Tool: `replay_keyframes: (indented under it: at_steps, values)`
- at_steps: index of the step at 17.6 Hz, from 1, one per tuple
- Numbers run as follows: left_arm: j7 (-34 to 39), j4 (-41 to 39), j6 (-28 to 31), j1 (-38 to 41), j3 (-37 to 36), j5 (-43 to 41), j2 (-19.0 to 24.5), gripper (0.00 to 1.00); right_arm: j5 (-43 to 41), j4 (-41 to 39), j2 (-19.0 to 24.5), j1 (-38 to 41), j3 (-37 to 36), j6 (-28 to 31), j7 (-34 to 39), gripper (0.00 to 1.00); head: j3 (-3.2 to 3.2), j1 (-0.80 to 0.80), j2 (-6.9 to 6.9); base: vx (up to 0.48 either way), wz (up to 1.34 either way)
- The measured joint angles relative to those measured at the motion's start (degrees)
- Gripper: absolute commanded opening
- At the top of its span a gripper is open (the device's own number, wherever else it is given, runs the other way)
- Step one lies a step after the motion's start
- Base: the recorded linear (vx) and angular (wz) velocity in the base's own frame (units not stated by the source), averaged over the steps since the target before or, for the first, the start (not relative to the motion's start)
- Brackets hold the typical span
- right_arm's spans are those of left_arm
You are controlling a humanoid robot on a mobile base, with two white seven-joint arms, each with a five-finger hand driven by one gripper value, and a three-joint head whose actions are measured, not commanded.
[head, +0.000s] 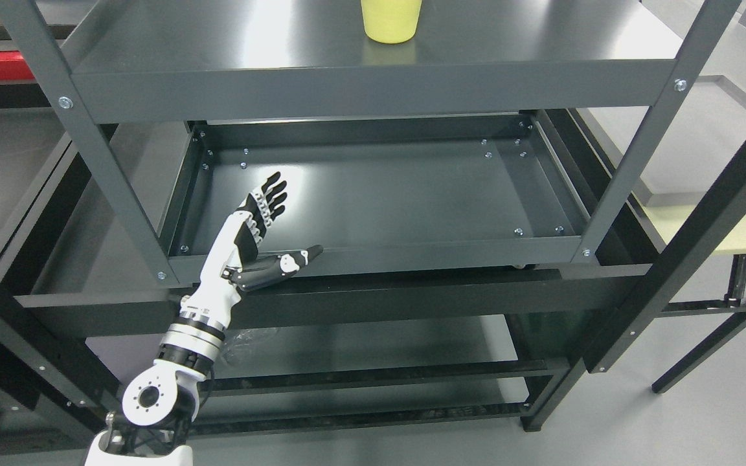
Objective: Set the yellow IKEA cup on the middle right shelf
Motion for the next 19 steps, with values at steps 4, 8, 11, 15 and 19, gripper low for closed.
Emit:
replay_keyframes:
  at_steps: [4,8,11,15,19]
  values:
    - [4.2,-1.0,1.5,1.1,2.5,-0.2,0.0,0.99,0.0,0.0,0.0,0.0,0.0,0.0,0.0,0.99,0.00,0.00,0.00,0.000,0.00]
    - [8.6,-1.5,2.3,1.7,3.6,-0.3,0.0,0.99,0.0,0.0,0.0,0.0,0.0,0.0,0.0,0.99,0.00,0.00,0.00,0.000,0.00]
    - [7.0,-1.9,2.5,2.1,3.8,-0.3,0.0,0.99,0.0,0.0,0.0,0.0,0.0,0.0,0.0,0.99,0.00,0.00,0.00,0.000,0.00]
    - [4.2,-2.2,2.6,2.4,3.9,-0.2,0.0,0.99,0.0,0.0,0.0,0.0,0.0,0.0,0.0,0.99,0.00,0.00,0.00,-0.015,0.00]
    - [3.6,-2.4,2.6,2.6,4.1,-0.2,0.0,0.99,0.0,0.0,0.0,0.0,0.0,0.0,0.0,0.99,0.00,0.00,0.00,-0.005,0.00]
